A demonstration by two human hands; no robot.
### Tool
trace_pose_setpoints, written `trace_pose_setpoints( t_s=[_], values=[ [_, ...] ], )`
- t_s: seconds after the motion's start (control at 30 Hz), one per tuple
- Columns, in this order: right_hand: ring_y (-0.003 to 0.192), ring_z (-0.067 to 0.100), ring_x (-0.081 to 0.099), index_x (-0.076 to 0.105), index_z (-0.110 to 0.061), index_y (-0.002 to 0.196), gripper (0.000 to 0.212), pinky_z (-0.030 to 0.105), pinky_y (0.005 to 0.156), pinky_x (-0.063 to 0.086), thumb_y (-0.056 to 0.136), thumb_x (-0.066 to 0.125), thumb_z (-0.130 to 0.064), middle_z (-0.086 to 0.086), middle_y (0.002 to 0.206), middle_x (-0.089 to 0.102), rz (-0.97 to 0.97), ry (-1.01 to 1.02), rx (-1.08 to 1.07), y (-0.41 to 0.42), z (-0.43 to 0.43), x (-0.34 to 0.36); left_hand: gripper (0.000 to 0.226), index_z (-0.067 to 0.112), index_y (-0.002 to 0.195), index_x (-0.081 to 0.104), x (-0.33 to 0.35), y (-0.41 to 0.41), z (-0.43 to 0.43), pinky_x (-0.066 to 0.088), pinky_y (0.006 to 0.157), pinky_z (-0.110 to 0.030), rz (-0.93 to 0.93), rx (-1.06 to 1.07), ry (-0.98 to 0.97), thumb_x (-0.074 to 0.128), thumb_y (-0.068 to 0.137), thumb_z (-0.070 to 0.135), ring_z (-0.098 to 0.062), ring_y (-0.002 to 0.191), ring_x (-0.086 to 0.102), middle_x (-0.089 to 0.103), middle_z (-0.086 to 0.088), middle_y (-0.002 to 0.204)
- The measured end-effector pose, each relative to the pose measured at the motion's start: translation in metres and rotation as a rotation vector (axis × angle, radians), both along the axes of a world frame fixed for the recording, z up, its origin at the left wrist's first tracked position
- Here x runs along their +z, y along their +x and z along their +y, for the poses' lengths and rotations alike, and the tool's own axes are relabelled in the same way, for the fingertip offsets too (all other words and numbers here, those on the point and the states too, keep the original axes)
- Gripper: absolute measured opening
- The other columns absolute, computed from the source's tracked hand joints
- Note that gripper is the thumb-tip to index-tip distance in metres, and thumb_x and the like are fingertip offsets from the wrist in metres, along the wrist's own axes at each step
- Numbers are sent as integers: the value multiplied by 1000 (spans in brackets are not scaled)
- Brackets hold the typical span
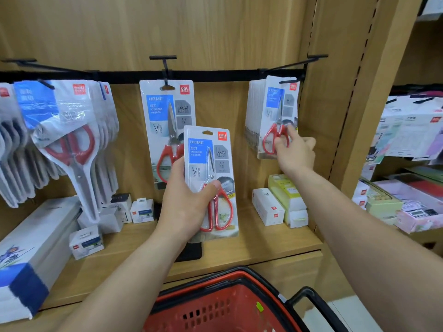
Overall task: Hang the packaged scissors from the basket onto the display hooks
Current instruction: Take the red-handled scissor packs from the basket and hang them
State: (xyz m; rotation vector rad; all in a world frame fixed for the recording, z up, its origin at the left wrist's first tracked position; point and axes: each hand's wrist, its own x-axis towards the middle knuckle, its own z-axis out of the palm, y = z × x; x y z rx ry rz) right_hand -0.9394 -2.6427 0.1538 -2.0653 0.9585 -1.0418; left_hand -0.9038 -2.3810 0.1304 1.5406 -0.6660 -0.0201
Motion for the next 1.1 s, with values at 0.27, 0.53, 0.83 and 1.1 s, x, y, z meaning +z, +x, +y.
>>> trace_pose_setpoints(
  t_s=[0.27,0.53,0.83,1.1],
  values=[
    [90,11,74,63,-33,120,30,27,75,60,93,74,-26,-7,97,72,-200,336,656,-89,132,-29,42,30,124,57,1,-22,-8,61,84,-30,-36,16,30,80,89,21,0,98,70,71,14,112],
    [90,23,77,55,-28,131,57,46,77,64,86,79,-2,9,102,76,-321,320,492,-114,111,-7,39,24,130,59,29,-42,-8,55,87,-25,-37,-74,113,73,95,31,-4,99,71,76,9,109],
    [90,18,77,44,-32,154,71,46,82,64,94,72,-7,11,101,71,-419,235,268,-107,32,40,58,26,148,51,57,-25,0,45,108,-34,-464,62,553,68,95,44,-13,132,54,58,9,145],
    [85,7,72,39,-27,157,65,17,64,56,100,67,-15,-6,102,71,-272,160,272,-77,5,36,60,27,150,49,44,-8,5,46,112,-44,-539,94,700,66,96,48,-17,135,53,54,6,151]
  ],
)
